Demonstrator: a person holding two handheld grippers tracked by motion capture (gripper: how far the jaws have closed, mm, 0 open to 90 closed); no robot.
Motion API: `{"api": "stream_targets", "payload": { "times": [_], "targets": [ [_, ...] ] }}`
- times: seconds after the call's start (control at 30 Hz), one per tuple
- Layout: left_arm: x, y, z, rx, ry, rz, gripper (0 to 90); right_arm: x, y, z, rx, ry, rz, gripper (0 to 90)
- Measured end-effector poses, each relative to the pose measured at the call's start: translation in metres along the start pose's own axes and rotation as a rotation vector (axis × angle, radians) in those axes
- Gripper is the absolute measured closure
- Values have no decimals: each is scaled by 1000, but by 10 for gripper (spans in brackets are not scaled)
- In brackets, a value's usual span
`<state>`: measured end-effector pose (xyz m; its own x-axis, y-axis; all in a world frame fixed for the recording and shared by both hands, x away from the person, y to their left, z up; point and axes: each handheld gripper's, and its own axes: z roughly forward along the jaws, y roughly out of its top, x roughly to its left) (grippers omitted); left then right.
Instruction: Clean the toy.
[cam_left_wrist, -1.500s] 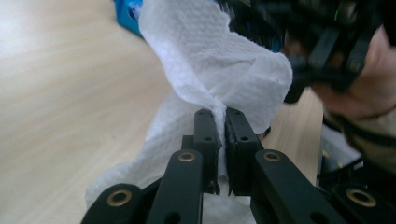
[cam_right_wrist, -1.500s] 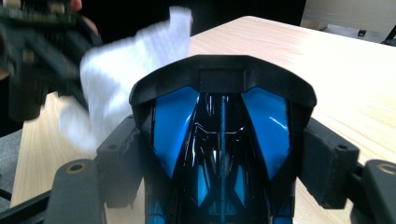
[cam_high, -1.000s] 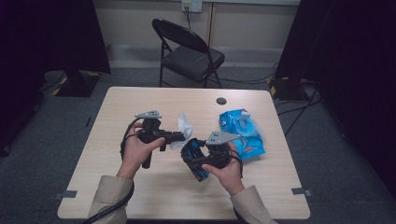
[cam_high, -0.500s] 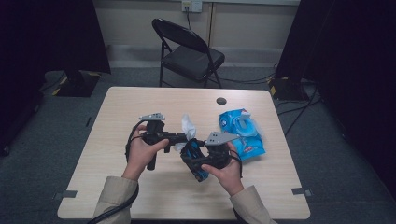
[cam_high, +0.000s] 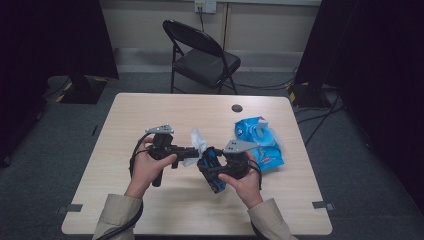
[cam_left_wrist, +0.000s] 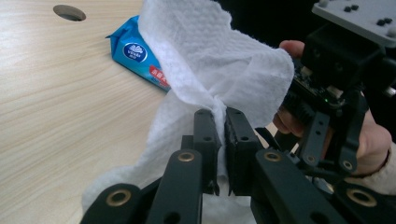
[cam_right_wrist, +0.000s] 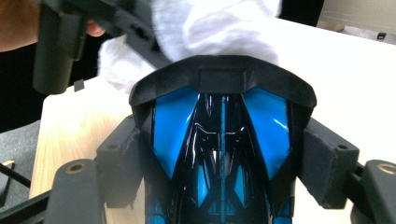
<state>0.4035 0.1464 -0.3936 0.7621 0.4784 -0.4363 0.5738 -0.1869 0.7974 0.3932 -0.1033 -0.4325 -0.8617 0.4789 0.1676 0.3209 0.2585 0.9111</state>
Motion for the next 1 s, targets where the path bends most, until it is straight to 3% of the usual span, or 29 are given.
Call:
{"api": "stream_targets", "payload": {
  "times": [1.0],
  "targets": [
    [-8,-26,-14,42,5,34,847,-4,-2,2,8,-23,14,259]
  ]
}}
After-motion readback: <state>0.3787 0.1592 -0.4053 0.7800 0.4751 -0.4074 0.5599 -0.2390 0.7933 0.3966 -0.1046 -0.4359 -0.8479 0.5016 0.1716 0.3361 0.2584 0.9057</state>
